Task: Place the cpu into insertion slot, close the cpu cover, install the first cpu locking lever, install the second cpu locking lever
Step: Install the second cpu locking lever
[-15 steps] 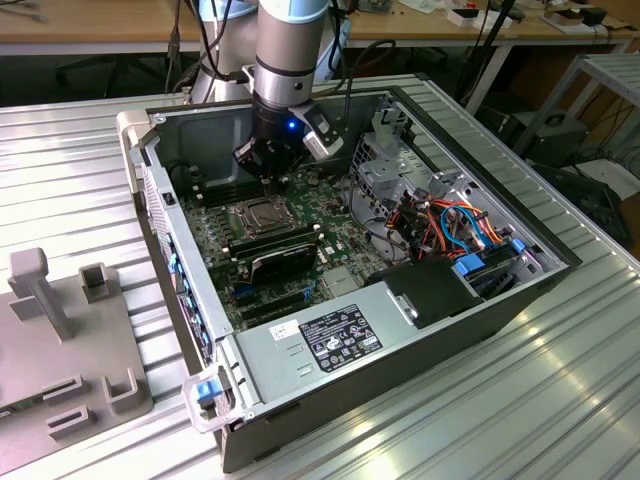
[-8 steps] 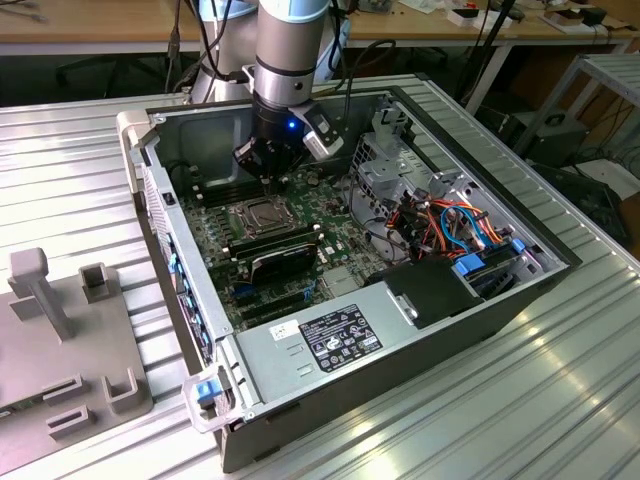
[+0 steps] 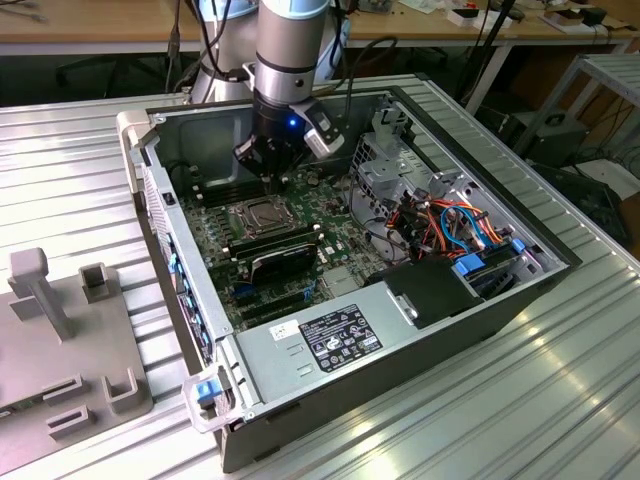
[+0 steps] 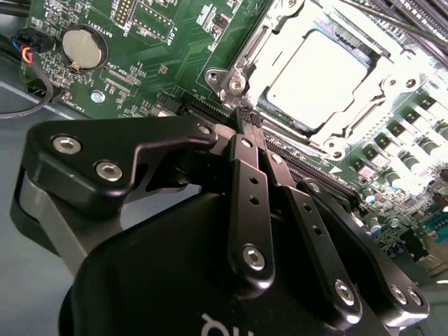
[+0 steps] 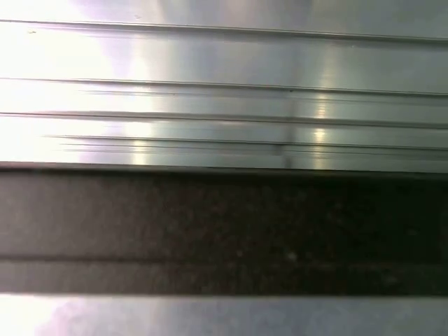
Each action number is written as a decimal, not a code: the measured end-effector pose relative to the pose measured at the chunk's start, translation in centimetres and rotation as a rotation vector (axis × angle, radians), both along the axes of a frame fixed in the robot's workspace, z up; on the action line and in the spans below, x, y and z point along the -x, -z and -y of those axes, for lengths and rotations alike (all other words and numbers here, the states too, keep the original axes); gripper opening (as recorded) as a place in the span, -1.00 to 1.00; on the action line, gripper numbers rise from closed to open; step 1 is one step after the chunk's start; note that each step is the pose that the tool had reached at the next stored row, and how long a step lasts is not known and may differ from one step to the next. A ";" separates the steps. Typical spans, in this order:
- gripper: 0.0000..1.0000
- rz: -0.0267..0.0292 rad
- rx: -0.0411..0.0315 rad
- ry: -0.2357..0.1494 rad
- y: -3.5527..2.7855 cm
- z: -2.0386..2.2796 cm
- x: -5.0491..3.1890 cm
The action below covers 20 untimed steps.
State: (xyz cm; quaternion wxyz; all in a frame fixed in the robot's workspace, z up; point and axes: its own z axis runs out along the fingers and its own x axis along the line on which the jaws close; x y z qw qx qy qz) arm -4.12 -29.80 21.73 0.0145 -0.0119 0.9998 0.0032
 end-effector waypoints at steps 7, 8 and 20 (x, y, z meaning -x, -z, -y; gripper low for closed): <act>-0.79 0.0000 0.0005 0.000 -0.43 0.75 0.00; -0.79 0.0000 0.0005 0.000 -0.44 0.88 0.00; -0.79 -0.0008 0.0009 0.000 -0.56 2.18 -0.10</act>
